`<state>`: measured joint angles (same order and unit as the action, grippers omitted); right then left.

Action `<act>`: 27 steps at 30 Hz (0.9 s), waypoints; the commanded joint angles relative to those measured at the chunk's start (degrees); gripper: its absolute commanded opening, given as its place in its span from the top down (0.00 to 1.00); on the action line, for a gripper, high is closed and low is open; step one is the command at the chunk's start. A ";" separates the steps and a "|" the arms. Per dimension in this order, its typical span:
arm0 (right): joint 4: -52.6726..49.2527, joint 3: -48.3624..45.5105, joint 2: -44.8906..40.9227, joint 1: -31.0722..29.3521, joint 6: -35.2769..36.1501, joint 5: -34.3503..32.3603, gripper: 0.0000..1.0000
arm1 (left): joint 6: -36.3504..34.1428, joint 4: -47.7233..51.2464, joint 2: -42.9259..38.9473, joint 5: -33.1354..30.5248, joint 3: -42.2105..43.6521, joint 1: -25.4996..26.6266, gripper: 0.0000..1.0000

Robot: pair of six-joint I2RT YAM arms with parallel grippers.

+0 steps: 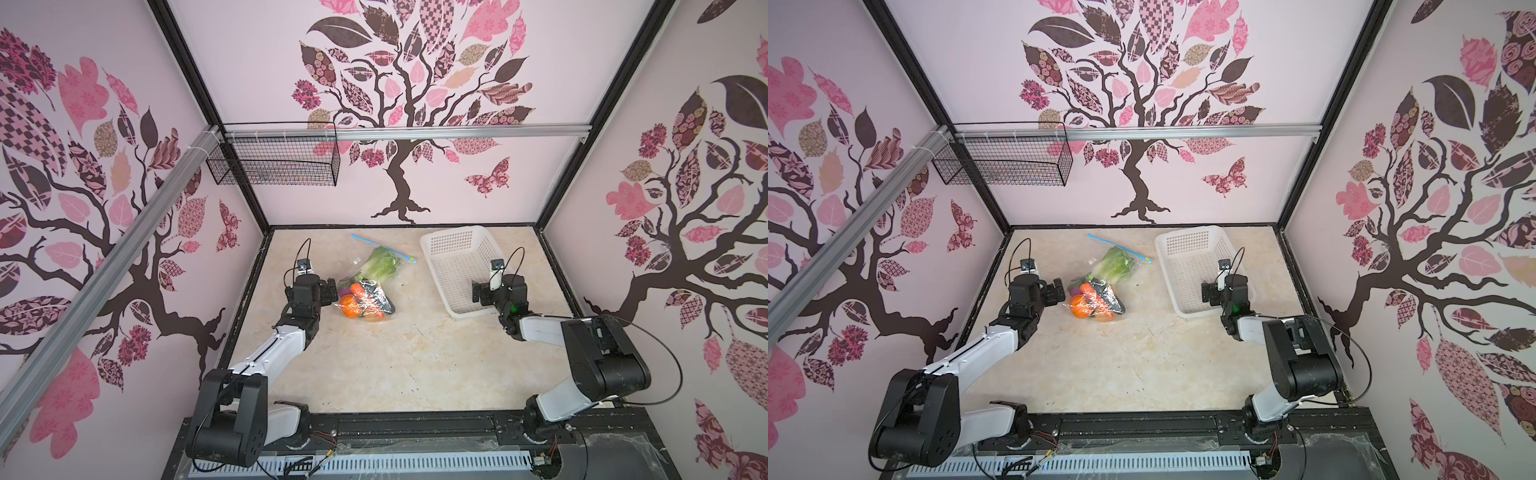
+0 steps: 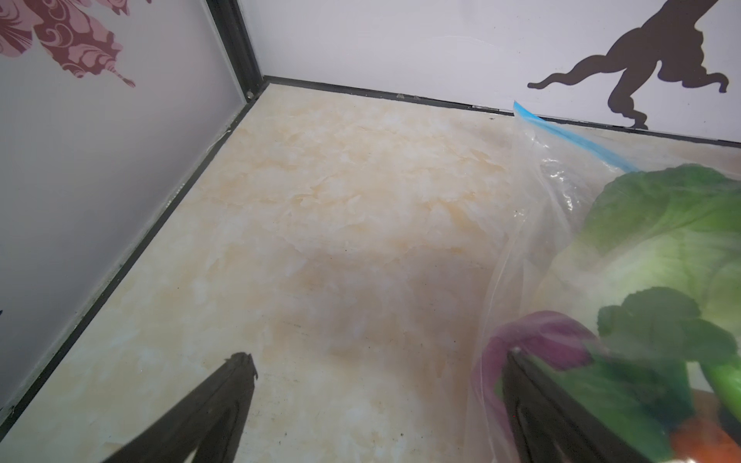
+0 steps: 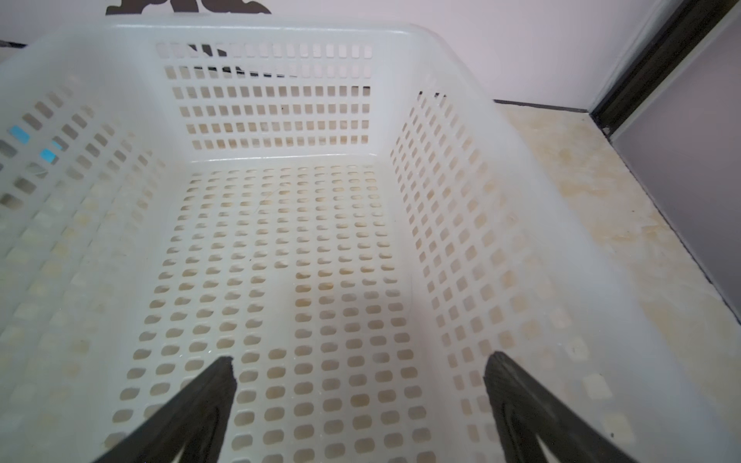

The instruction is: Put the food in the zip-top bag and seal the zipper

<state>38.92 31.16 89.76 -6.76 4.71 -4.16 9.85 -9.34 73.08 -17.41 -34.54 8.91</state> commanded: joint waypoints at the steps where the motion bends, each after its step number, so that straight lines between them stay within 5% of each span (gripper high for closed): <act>1: 2.56 -0.21 1.20 0.96 -1.37 2.12 0.01 | -2.59 -2.01 -1.17 0.12 1.05 -0.21 0.02; 9: 2.81 -1.30 0.01 1.19 0.38 7.05 0.00 | -7.38 0.47 1.62 -0.13 2.01 -0.25 0.02; 16: 20.37 -12.74 -3.43 3.66 -4.08 3.70 0.00 | -10.80 -23.51 4.24 -0.59 11.36 -0.24 0.02; 19: 31.14 -15.90 0.50 3.91 -5.08 1.05 0.00 | -9.93 -27.72 4.78 1.57 12.33 -0.21 0.02; 27: 29.90 -15.32 0.60 4.03 -6.38 -2.18 0.01 | -7.74 -25.70 5.39 5.64 11.11 -3.56 0.02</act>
<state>68.95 16.12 88.92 -3.29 -0.45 -3.57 1.30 -32.18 78.50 -13.80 -23.51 6.39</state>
